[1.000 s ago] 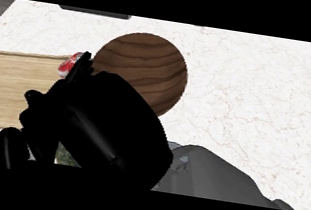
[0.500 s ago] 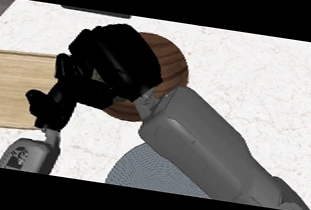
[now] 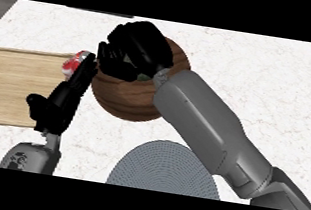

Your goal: Pick the squash from the placemat and place it in the bowl

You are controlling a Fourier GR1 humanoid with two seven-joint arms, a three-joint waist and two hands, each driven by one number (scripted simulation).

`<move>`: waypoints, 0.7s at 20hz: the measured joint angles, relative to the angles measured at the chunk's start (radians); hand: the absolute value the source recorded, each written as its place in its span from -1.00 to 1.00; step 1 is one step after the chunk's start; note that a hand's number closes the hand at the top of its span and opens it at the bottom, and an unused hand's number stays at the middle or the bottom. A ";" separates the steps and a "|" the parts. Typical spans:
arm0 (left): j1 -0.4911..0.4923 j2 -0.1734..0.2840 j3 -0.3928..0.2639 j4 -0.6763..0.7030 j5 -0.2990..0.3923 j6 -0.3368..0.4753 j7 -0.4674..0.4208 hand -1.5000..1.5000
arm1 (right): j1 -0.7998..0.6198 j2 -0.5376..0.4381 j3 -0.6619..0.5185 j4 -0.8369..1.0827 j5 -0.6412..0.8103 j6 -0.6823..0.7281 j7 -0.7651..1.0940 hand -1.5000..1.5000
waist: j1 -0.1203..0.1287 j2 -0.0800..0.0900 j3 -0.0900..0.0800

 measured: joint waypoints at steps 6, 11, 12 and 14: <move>-0.011 -0.001 0.000 0.007 0.003 -0.010 -0.005 0.00 | -0.020 0.000 -0.040 0.209 -0.095 0.087 -0.116 -1.00 | 0.013 0.006 0.000; -0.036 -0.007 0.003 0.026 -0.007 -0.002 -0.007 0.00 | -0.030 0.000 -0.078 0.327 -0.168 0.187 -0.269 -1.00 | 0.017 0.009 0.000; -0.044 -0.007 0.005 0.035 -0.007 -0.004 -0.010 0.00 | -0.032 0.000 -0.084 0.336 -0.189 0.194 -0.295 -1.00 | 0.019 0.010 0.000; -0.049 -0.015 0.000 0.043 -0.014 0.002 -0.015 0.00 | -0.032 0.000 -0.108 0.354 -0.228 0.207 -0.352 -1.00 | 0.020 0.010 0.001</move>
